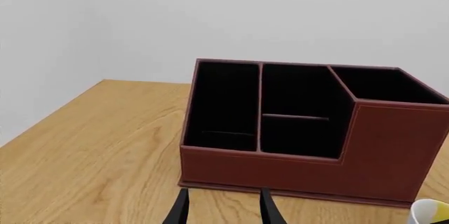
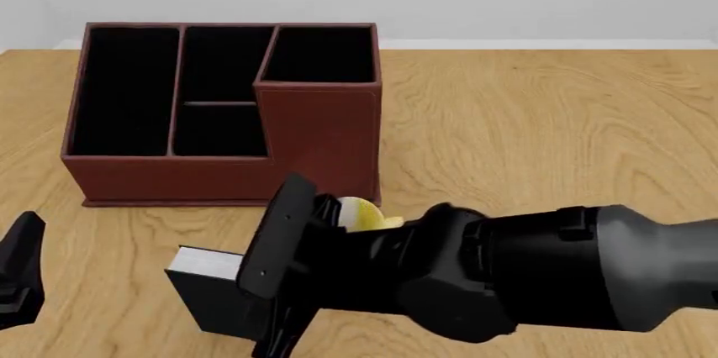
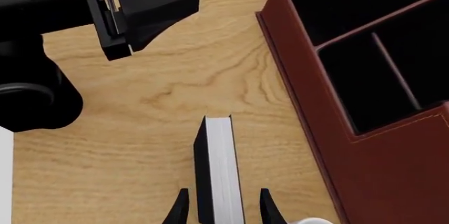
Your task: Pick up the book and place it in the right compartment of the caddy.
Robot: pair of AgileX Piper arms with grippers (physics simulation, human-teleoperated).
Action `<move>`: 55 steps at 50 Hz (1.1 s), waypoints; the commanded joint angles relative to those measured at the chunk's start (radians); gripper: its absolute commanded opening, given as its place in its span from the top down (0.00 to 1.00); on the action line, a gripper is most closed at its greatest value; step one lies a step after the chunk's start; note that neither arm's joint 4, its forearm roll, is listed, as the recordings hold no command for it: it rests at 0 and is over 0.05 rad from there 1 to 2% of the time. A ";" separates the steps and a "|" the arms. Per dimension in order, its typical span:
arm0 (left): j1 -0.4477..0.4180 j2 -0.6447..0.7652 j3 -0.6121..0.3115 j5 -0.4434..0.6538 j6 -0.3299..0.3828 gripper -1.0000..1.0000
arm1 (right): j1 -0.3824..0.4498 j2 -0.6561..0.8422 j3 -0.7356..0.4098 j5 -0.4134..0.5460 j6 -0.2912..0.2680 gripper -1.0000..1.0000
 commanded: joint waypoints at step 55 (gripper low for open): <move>-0.011 0.000 0.000 0.004 0.008 0.00 | -0.005 -0.086 0.028 0.040 -0.003 1.00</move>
